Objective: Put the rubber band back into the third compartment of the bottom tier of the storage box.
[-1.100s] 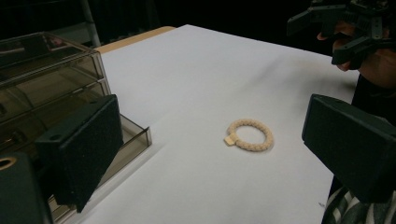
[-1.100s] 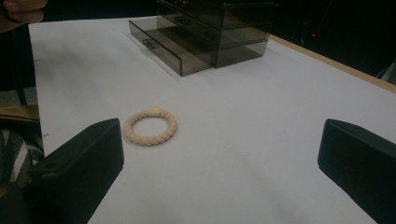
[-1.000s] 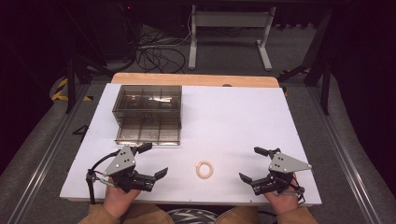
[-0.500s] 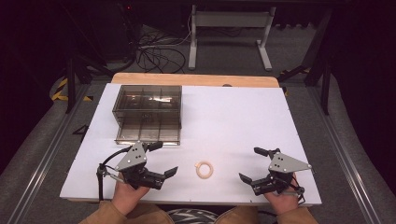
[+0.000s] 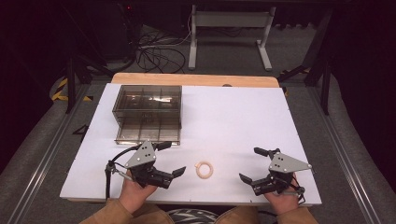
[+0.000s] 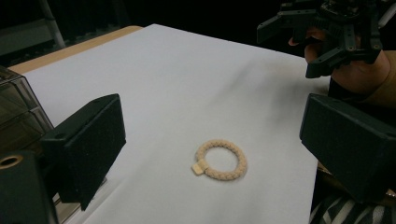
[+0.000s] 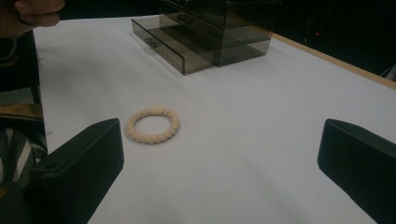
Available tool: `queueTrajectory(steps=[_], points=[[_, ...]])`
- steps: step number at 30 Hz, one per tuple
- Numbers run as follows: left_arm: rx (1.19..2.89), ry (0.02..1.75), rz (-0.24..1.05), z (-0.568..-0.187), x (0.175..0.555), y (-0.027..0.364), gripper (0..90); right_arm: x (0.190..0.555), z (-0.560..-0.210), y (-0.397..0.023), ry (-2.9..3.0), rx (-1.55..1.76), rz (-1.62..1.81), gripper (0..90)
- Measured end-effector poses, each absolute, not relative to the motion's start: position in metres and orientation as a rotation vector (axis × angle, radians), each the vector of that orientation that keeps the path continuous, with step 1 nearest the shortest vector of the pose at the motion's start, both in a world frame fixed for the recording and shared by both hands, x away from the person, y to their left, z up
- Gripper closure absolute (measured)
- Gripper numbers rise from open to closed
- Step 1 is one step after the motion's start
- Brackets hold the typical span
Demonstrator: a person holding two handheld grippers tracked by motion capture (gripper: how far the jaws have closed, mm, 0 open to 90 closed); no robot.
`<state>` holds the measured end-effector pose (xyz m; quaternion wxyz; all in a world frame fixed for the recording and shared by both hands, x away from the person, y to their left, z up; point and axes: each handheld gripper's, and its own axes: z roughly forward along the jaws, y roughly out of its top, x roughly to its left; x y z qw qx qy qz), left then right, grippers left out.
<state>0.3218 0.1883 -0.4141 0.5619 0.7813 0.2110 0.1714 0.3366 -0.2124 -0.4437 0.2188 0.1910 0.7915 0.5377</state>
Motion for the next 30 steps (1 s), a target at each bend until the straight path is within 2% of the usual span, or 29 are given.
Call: queueTrajectory(steps=[20,30], points=[[1.901,0.448,0.299,-0.415,0.328,0.166,18.3,0.337,-0.444,-0.212,2.194,0.533,1.493,1.1],[1.981,0.453,0.252,-0.422,0.336,0.146,18.9,0.337,-0.444,-0.212,2.195,0.533,1.494,1.2]])
